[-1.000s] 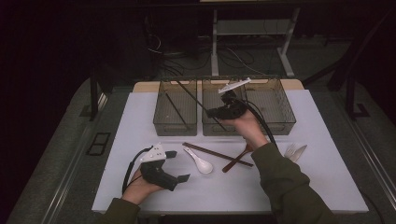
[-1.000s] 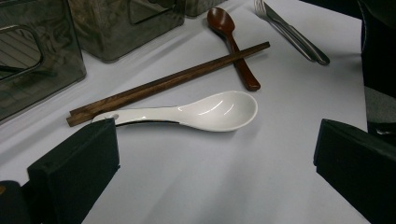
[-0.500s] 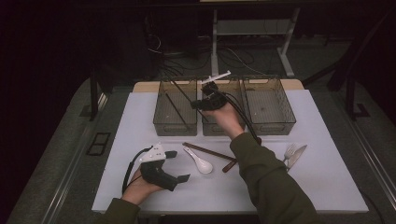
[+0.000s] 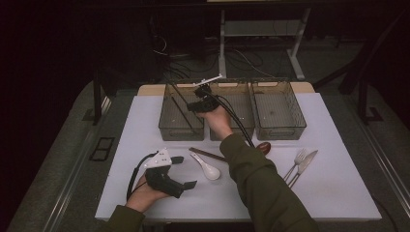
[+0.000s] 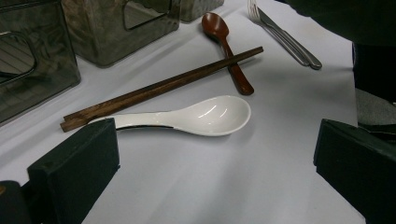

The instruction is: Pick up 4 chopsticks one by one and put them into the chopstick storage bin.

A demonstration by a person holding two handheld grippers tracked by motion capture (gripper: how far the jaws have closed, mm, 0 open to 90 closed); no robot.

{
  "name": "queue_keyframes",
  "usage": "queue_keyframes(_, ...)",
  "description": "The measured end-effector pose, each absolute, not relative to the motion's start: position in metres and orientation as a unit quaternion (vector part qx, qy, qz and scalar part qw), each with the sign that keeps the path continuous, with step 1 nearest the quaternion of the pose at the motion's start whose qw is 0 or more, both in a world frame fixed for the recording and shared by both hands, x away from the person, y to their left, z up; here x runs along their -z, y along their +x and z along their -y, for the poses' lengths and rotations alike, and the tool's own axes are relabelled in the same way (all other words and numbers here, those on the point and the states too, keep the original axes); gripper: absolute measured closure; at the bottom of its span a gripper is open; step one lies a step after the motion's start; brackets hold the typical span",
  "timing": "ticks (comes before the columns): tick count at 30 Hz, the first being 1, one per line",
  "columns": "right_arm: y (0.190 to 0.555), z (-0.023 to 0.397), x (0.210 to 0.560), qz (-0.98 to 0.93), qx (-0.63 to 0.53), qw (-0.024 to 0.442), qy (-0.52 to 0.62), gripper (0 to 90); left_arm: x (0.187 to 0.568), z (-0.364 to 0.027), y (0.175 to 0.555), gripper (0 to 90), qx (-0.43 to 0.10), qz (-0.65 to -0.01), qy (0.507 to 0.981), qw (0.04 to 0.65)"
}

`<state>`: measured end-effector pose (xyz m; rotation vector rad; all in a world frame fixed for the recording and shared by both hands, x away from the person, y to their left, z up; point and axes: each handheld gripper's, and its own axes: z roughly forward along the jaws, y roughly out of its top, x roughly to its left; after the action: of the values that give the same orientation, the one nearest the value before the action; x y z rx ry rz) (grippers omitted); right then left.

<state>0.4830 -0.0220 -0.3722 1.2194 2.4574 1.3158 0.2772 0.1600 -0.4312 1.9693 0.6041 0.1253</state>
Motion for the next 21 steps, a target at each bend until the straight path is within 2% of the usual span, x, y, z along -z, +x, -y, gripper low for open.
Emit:
queue_keyframes(14,0.484,0.008,0.389,-0.820,-0.383,0.058,0.422,84.2,0.432,-0.159,0.277,0.0,-0.050,-0.250,0.820,0.512)
queue_keyframes(21,0.483,0.008,0.388,-0.827,-0.379,0.054,0.413,71.6,0.431,-0.159,0.277,0.0,-0.051,-0.250,0.820,0.513)
